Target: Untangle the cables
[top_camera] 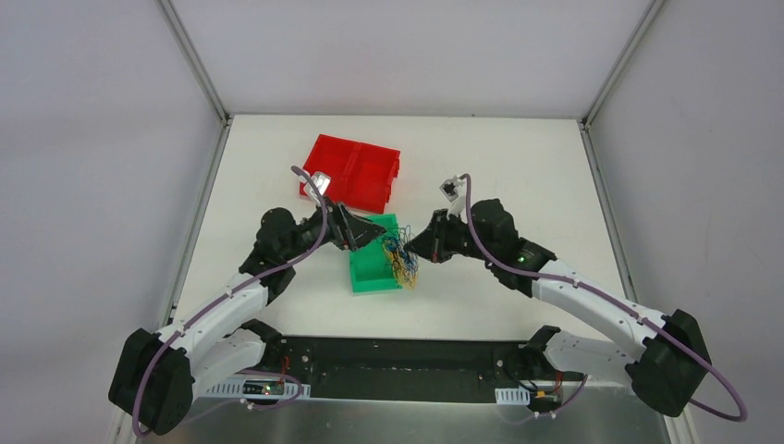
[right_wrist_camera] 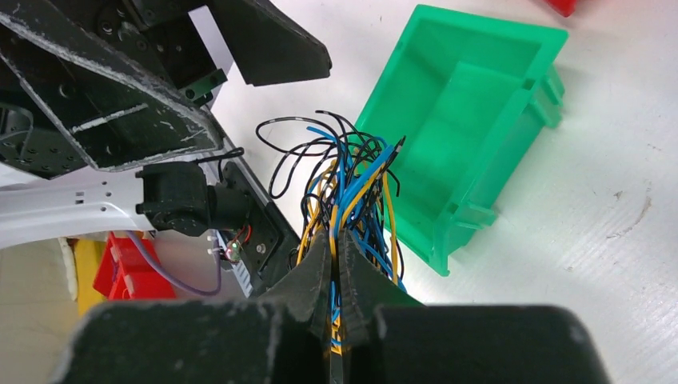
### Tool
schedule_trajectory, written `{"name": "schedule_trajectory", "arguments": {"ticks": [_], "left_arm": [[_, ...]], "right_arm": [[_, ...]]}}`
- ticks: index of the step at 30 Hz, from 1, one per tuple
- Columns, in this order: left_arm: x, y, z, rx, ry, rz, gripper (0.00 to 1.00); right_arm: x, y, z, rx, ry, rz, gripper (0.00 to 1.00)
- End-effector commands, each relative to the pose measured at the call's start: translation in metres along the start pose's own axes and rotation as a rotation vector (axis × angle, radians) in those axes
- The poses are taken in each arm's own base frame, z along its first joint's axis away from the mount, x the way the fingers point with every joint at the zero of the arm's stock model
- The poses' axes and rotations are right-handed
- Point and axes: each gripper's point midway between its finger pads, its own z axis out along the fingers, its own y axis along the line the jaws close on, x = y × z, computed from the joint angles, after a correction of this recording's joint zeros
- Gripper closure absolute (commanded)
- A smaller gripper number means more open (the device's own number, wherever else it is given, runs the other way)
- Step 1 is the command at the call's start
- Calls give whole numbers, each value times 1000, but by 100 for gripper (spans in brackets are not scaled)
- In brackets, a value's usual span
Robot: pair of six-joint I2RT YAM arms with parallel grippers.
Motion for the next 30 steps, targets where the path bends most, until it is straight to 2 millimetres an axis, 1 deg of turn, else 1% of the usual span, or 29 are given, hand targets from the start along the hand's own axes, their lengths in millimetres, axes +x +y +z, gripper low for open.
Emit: {"name": "schedule_trajectory", "arguments": {"ticks": [1, 2, 3, 6, 7, 8, 9, 12, 13, 14, 16, 18, 19, 20, 22, 23, 24, 25, 26, 27, 29, 30], "left_arm": [[0, -19, 6, 93, 17, 35, 32], [3, -18, 8, 94, 32, 27, 35], [4, -18, 10, 96, 41, 21, 36], [9, -18, 14, 100, 63, 12, 33], [10, -17, 15, 99, 68, 13, 36], [11, -16, 16, 95, 72, 12, 42], [12, -15, 17, 95, 79, 12, 51], [14, -16, 21, 104, 102, 11, 83], [15, -15, 22, 102, 107, 7, 93], [15, -15, 23, 101, 110, 6, 100], [13, -9, 22, 57, 97, 10, 100], [9, 10, 17, -62, 58, 19, 100], [7, 21, 12, -134, 37, 23, 100], [2, 32, 6, -207, -1, 32, 100], [-5, 50, -10, -330, -65, 44, 100], [-10, 56, -17, -373, -101, 52, 100], [-13, 60, -24, -403, -130, 57, 100], [-17, 62, -30, -430, -161, 64, 100], [-20, 65, -36, -454, -185, 67, 100], [-23, 66, -41, -473, -207, 70, 100], [-27, 66, -48, -489, -235, 79, 100], [-28, 64, -49, -482, -241, 84, 100]], "right_arm": [[-24, 17, 2, -17, -72, -79, 100], [-25, 14, 3, -2, -80, -76, 100], [-26, 11, 3, 14, -89, -73, 100], [-29, 2, 5, 56, -110, -60, 100], [-28, 2, 6, 58, -109, -58, 100], [-28, 2, 6, 54, -109, -57, 100], [-28, 3, 6, 50, -114, -54, 100], [-29, 2, 6, 51, -123, -51, 100], [-30, 1, 5, 55, -127, -51, 100], [-30, 1, 5, 59, -131, -50, 100], [-34, -4, 3, 89, -154, -44, 100], [-40, -17, -1, 169, -195, -24, 94], [-46, -30, -4, 240, -233, -12, 91], [-53, -44, -10, 322, -279, 2, 82], [-60, -64, -20, 438, -342, 28, 63], [-62, -72, -25, 479, -365, 39, 57], [-64, -77, -29, 505, -382, 46, 56], [-64, -79, -31, 513, -386, 49, 67], [-64, -80, -33, 516, -388, 52, 87], [-65, -81, -35, 519, -398, 57, 98], [-66, -81, -36, 514, -403, 66, 100], [-65, -80, -36, 503, -397, 63, 98]]}}
